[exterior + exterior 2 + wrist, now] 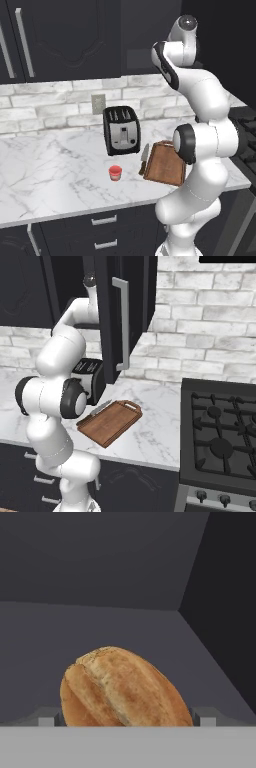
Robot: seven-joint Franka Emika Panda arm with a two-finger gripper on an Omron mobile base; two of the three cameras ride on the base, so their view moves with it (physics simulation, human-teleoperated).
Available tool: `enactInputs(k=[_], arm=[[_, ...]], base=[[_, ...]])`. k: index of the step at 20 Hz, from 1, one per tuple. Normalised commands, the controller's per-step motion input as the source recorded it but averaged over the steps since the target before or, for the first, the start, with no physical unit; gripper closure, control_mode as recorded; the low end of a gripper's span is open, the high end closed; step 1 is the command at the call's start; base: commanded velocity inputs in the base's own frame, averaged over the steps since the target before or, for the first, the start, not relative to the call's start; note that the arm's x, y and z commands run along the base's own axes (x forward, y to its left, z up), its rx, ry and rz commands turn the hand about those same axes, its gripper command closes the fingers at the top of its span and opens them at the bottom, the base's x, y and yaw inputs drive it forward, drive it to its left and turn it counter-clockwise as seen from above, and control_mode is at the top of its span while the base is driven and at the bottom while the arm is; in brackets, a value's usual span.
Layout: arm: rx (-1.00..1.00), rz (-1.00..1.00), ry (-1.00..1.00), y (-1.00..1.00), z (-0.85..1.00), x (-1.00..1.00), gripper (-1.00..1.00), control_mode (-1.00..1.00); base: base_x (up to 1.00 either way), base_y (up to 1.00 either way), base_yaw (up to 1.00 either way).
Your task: Pick the bread, place it on the cutting board, pick the jam, place it on the counter, and close the cabinet.
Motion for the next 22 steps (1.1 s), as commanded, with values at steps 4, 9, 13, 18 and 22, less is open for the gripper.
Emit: enactInputs(k=[4, 9, 13, 18, 22], arm=[[0.0, 0.0, 0.0, 0.0, 0.02, 0.0, 1.0, -1.0], [0.0, 0.0, 0.0, 0.0, 0.18, -0.08, 1.0, -1.0], [0.0, 0.0, 0.0, 0.0, 0.07, -0.33, 1.0, -1.0], [0.0, 0.0, 0.0, 0.0, 0.0, -0.43, 1.0, -1.0], [0.0, 0.0, 0.0, 0.0, 0.0, -0.39, 1.0, -1.0]], base=[[0.0, 0.0, 0.0], [0.0, 0.0, 0.0], [0.0, 0.0, 0.0], [0.0, 0.0, 0.0], [0.0, 0.0, 0.0]])
